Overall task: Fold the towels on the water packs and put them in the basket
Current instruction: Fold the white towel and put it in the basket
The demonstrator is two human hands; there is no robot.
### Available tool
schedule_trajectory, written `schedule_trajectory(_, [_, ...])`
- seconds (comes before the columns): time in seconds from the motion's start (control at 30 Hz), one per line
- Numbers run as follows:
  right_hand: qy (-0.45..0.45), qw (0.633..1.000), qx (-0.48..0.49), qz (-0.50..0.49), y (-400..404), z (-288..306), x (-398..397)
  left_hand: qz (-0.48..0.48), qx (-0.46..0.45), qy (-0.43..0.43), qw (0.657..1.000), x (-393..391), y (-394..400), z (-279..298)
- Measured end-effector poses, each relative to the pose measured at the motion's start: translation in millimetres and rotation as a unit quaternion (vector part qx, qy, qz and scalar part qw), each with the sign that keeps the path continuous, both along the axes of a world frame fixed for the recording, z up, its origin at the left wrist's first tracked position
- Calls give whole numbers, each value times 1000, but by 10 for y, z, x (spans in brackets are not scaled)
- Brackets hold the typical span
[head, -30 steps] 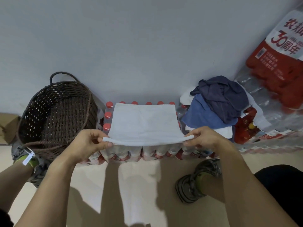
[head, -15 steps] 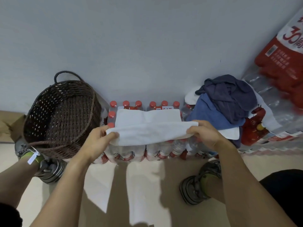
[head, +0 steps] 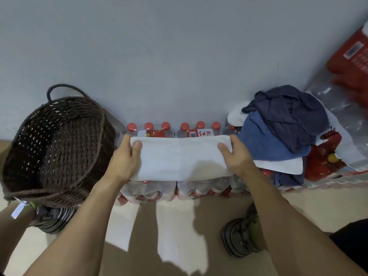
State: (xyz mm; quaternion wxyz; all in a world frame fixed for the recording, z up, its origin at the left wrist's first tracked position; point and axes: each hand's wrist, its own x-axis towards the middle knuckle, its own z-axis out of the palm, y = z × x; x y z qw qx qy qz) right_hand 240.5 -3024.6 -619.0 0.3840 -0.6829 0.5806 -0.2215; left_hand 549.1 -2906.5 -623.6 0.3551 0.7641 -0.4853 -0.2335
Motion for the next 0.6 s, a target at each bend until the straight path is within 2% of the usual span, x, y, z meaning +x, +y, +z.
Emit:
schedule_trajectory(0.07, [-11, 999, -28, -19, -26, -78, 30, 10, 13, -9, 1000, 24, -121, -57])
schedule_trajectory(0.17, [-61, 996, -9, -66, -34, -198, 79, 48, 40, -49, 997, 53, -280, -127])
schedule_trajectory(0.27, [-63, 993, 4, -101, -48, -287, 122, 70, 71, -78, 992, 75, -397, -196])
schedule_trajectory(0.5, [18, 990, -9, -137, -145, -368, 154, 85, 95, -86, 988, 78, -473, -248])
schedule_trajectory(0.6, [77, 987, 14, -141, -224, -333, 216, 100, 142, -83, 981, 60, -366, -193])
